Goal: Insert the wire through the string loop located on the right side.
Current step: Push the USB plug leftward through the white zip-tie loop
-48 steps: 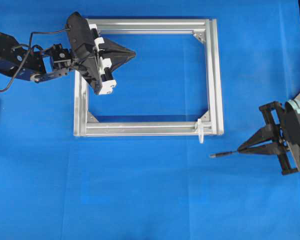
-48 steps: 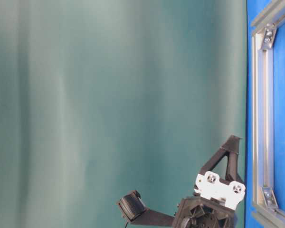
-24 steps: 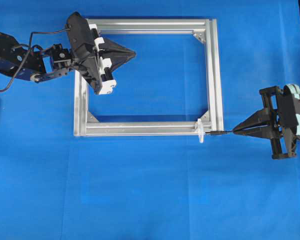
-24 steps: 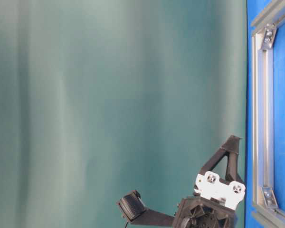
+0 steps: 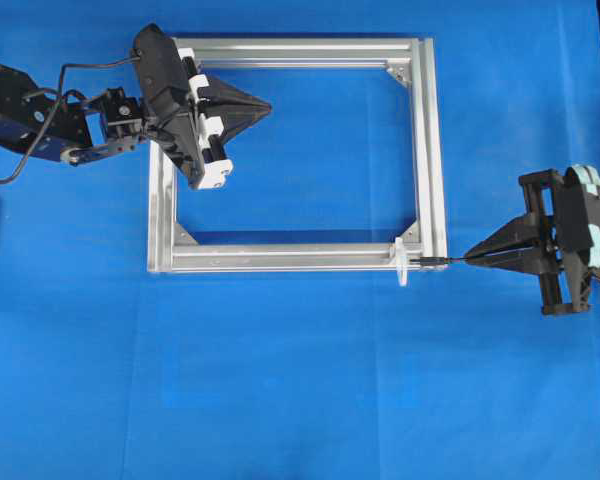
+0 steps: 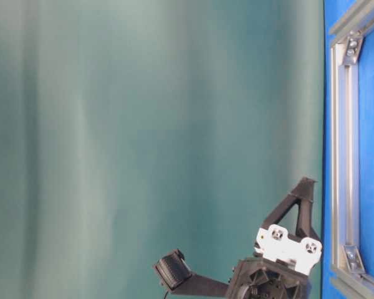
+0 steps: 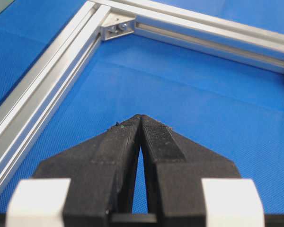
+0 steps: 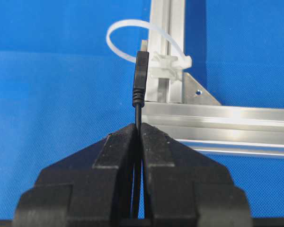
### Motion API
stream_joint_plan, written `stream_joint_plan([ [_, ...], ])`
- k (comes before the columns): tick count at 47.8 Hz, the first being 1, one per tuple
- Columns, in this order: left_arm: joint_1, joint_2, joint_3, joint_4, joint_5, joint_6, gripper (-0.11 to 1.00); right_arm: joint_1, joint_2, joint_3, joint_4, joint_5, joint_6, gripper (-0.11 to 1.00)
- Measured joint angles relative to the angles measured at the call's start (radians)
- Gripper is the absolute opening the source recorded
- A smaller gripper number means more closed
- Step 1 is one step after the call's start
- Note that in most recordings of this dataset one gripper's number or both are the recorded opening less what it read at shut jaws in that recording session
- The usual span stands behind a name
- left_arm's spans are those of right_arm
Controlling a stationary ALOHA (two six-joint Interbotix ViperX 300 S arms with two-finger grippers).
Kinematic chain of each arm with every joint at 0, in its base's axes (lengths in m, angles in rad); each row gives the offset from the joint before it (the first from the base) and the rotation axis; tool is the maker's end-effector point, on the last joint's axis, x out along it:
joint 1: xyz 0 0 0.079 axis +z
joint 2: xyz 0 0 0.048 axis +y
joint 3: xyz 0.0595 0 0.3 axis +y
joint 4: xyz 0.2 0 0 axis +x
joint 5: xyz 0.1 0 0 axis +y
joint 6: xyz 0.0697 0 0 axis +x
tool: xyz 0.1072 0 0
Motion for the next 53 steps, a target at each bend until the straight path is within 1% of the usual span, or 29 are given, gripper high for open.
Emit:
stream_joint_plan([
  [53, 0.0, 0.0, 0.0, 0.0, 0.0, 0.0, 0.0, 0.0, 0.014, 0.0, -0.002, -0.008, 0.0, -0.04],
])
